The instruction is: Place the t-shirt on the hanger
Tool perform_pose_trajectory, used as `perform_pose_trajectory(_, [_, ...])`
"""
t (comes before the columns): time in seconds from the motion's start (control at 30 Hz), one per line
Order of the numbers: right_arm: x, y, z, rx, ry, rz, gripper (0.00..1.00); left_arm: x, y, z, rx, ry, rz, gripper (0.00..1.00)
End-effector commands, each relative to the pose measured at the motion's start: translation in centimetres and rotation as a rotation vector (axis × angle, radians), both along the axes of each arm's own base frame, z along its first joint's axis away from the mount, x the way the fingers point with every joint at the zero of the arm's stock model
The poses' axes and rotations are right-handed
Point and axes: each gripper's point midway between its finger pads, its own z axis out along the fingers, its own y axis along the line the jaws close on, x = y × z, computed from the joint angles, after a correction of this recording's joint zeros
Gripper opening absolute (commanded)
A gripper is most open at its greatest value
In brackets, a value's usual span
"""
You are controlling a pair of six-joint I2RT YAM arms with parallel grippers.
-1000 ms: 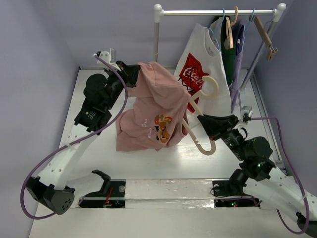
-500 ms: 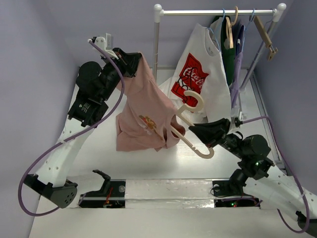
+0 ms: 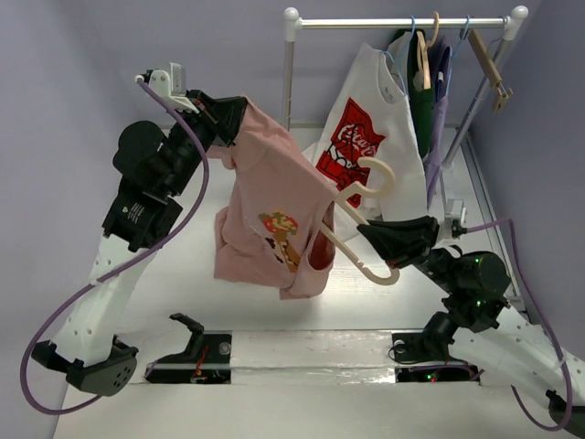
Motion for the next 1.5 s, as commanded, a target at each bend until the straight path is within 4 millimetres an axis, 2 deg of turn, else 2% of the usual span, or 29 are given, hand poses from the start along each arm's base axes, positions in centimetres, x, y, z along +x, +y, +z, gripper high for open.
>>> perform_pose_trajectory(0.0, [-2.2, -3.1, 8.3, 0.174, -0.161, -0.030, 0.00, -2.4, 1.1, 3.9, -0.058, -0.097, -0.006, 0.00])
perform_pose_trajectory(0.07, [-0.3, -1.2, 6.5, 0.105, -0.087, -0.034, 0.00, -3.0, 1.2, 5.0, -0.068, -0.117, -0.019, 0.00])
perform_pose_trajectory(0.13, [1.2, -0.5, 5.3, 0.088, -0.040, -0.063, 0.00, -3.5, 1.4, 5.5, -0.073, -0.124, -0.022, 0.00])
perform_pose_trajectory(0.2, [1.1, -1.4, 5.9, 0.126, -0.055, -0.089, 0.00, -3.6, 1.4, 5.2, -0.066, -0.114, -0.022, 0.00])
perform_pose_trajectory(0.27, [0.4, -2.4, 7.3, 0.167, -0.096, -0.101, 0.00, -3.5, 1.3, 4.6, -0.055, -0.102, -0.024, 0.00])
perform_pose_trajectory(0.33, [0.6, -2.6, 7.9, 0.173, -0.103, -0.120, 0.00, -3.6, 0.5, 4.2, -0.041, -0.098, -0.057, 0.00])
perform_pose_trajectory(0.4, [1.9, -0.4, 7.6, 0.114, -0.067, -0.094, 0.00, -3.7, 0.0, 4.5, -0.043, -0.104, -0.084, 0.00])
perform_pose_trajectory(0.5, [4.5, 2.5, 5.5, 0.064, -0.011, -0.091, 0.00, -4.1, -0.7, 4.6, -0.040, -0.103, -0.127, 0.00])
perform_pose_trajectory(0.6, [4.8, 2.4, 7.1, 0.112, -0.050, -0.105, 0.00, -4.8, -1.5, 4.0, -0.037, -0.095, -0.175, 0.00])
perform_pose_trajectory(0.67, [5.8, 3.4, 7.0, 0.083, -0.041, -0.112, 0.00, -5.2, -2.0, 3.9, -0.029, -0.103, -0.212, 0.00])
perform_pose_trajectory(0.77, [5.7, 4.0, 7.2, 0.093, -0.066, -0.089, 0.00, -5.6, -3.6, 3.6, -0.021, -0.094, -0.283, 0.00])
perform_pose_trajectory(0.87, [5.9, 3.8, 7.7, 0.124, -0.074, -0.099, 0.00, -6.4, -6.2, 2.1, -0.026, -0.050, -0.376, 0.00])
perform_pose_trajectory(0.93, [5.9, 3.8, 8.4, 0.141, -0.090, -0.100, 0.00, -6.7, -6.6, 1.4, -0.040, -0.035, -0.354, 0.00])
perform_pose_trajectory(0.97, [6.0, 3.9, 8.6, 0.146, -0.091, -0.102, 0.00, -7.3, -7.6, 0.3, -0.035, -0.013, -0.377, 0.00])
perform_pose_trajectory(1.0, [6.1, 3.8, 8.8, 0.158, -0.091, -0.107, 0.00, -7.5, -7.8, 0.0, -0.039, -0.005, -0.372, 0.00])
perform_pose_trajectory(1.03, [6.2, 3.6, 9.1, 0.170, -0.093, -0.114, 0.00, -7.6, -7.4, 0.2, -0.059, -0.003, -0.339, 0.00])
perform_pose_trajectory(1.1, [6.7, 3.4, 9.2, 0.183, -0.080, -0.137, 0.00, -8.3, -7.8, -0.7, -0.078, 0.016, -0.342, 0.00])
perform_pose_trajectory(1.13, [6.7, 3.4, 9.5, 0.191, -0.085, -0.138, 0.00, -8.7, -7.3, -0.5, -0.103, 0.018, -0.332, 0.00])
perform_pose_trajectory(1.23, [6.5, 3.5, 9.8, 0.205, -0.090, -0.123, 0.00, -7.9, -6.8, -1.9, -0.133, 0.045, -0.270, 0.00])
perform_pose_trajectory(1.27, [6.4, 3.4, 9.8, 0.209, -0.093, -0.121, 0.00, -7.6, -6.9, -3.1, -0.118, 0.066, -0.250, 0.00])
perform_pose_trajectory(1.33, [5.9, 2.8, 9.5, 0.213, -0.091, -0.123, 0.00, -6.8, -5.6, -4.1, -0.114, 0.088, -0.168, 0.00])
perform_pose_trajectory(1.37, [5.9, 2.7, 9.0, 0.202, -0.080, -0.126, 0.00, -6.6, -4.0, -4.4, -0.128, 0.082, -0.099, 0.10])
perform_pose_trajectory(1.4, [5.8, 2.5, 8.6, 0.200, -0.077, -0.128, 0.00, -6.8, -3.3, -3.4, -0.168, 0.039, -0.086, 0.25])
perform_pose_trajectory(1.43, [5.5, 2.3, 8.2, 0.199, -0.074, -0.127, 0.00, -7.4, -1.8, -2.4, -0.206, 0.004, -0.065, 0.48])
perform_pose_trajectory(1.47, [5.4, 2.2, 7.9, 0.196, -0.072, -0.125, 0.00, -7.5, -1.6, -2.3, -0.211, -0.007, -0.059, 0.54])
